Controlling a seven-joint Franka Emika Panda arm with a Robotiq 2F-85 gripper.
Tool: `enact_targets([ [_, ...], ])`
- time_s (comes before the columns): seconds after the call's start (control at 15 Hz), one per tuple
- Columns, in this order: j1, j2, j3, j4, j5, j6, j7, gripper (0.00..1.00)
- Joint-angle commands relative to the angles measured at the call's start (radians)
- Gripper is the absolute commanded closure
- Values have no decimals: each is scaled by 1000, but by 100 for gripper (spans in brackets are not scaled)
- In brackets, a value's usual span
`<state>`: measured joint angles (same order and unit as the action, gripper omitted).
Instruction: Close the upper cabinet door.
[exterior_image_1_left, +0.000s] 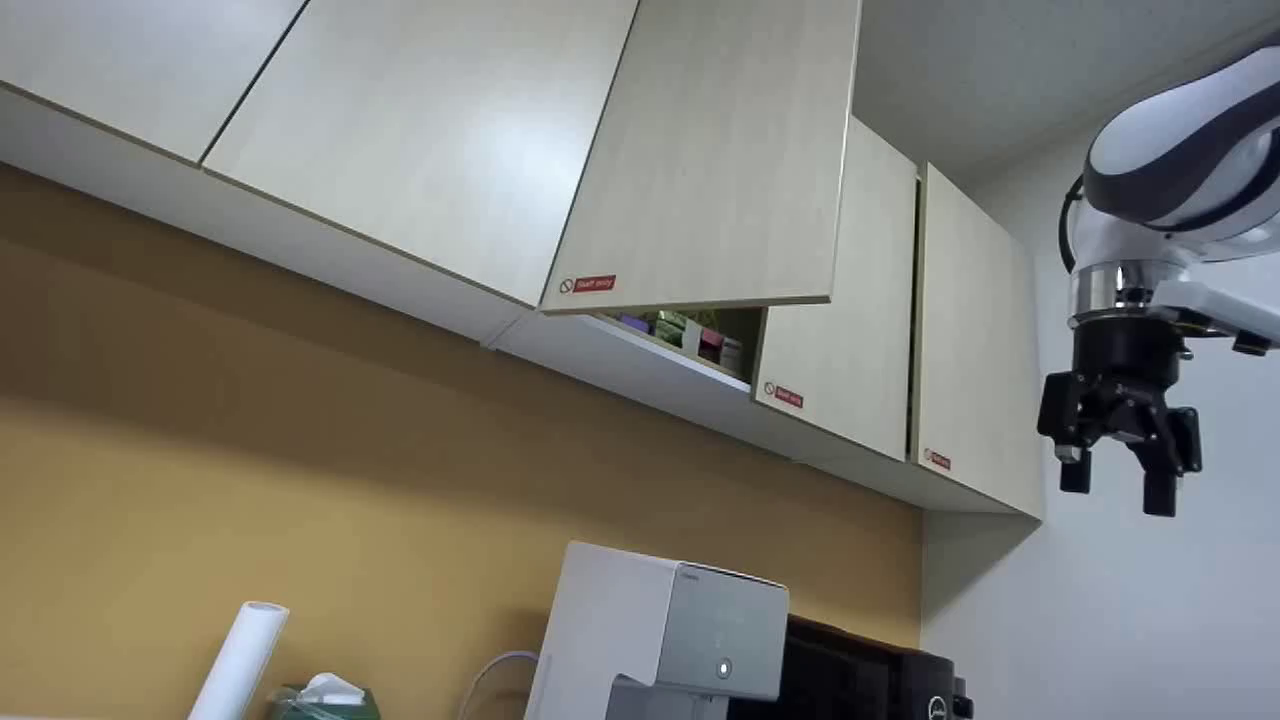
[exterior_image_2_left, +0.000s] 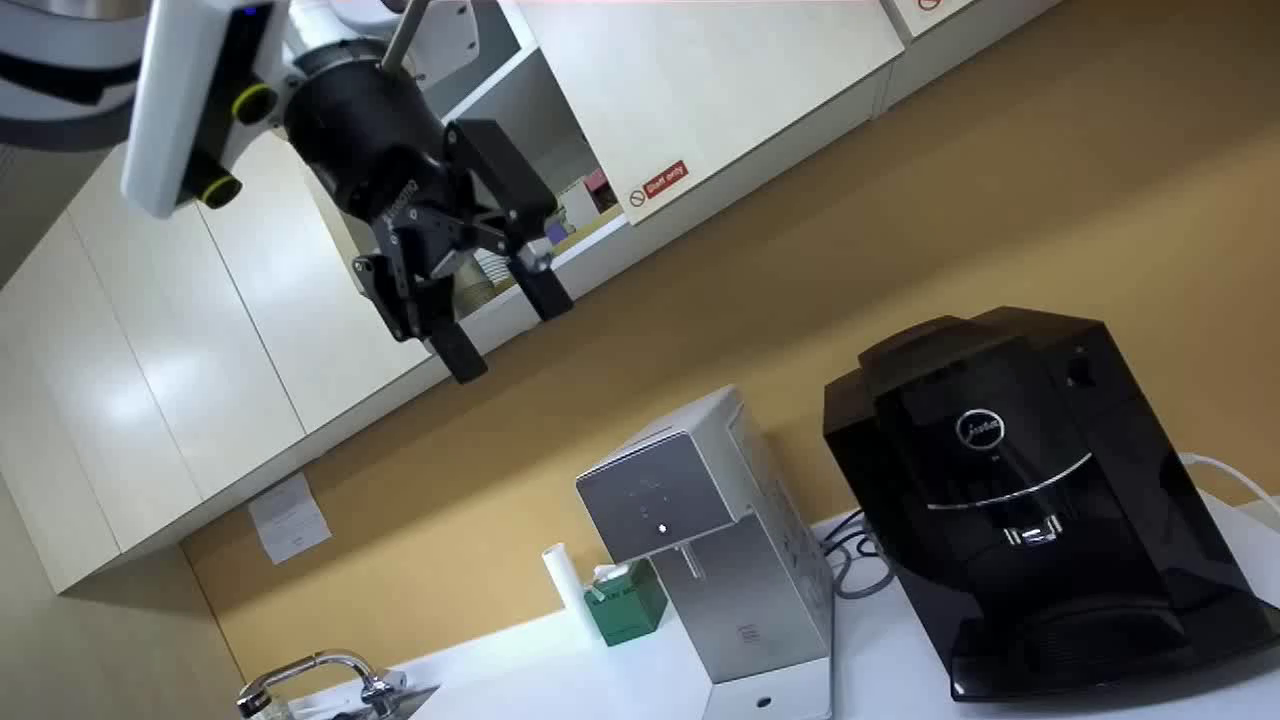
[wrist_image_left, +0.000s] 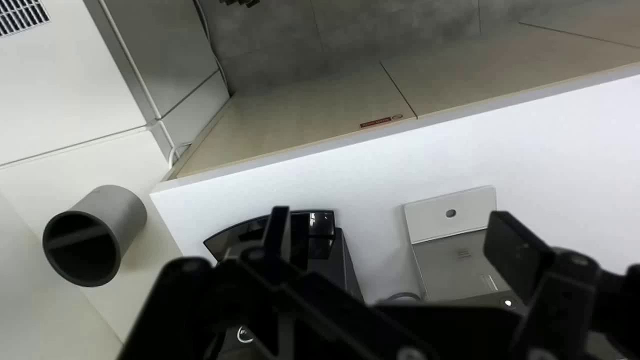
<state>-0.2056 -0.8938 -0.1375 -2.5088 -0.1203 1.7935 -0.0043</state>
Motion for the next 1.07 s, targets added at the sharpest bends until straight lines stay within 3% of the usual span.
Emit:
enact_targets([
  [0.0,8,0,-5,4,-4,-2,4,0],
  [0.73,14,-10,-5,-3,6,9,6,0],
  [1.0,102,-66,-3,-16,80,19,-80,0],
])
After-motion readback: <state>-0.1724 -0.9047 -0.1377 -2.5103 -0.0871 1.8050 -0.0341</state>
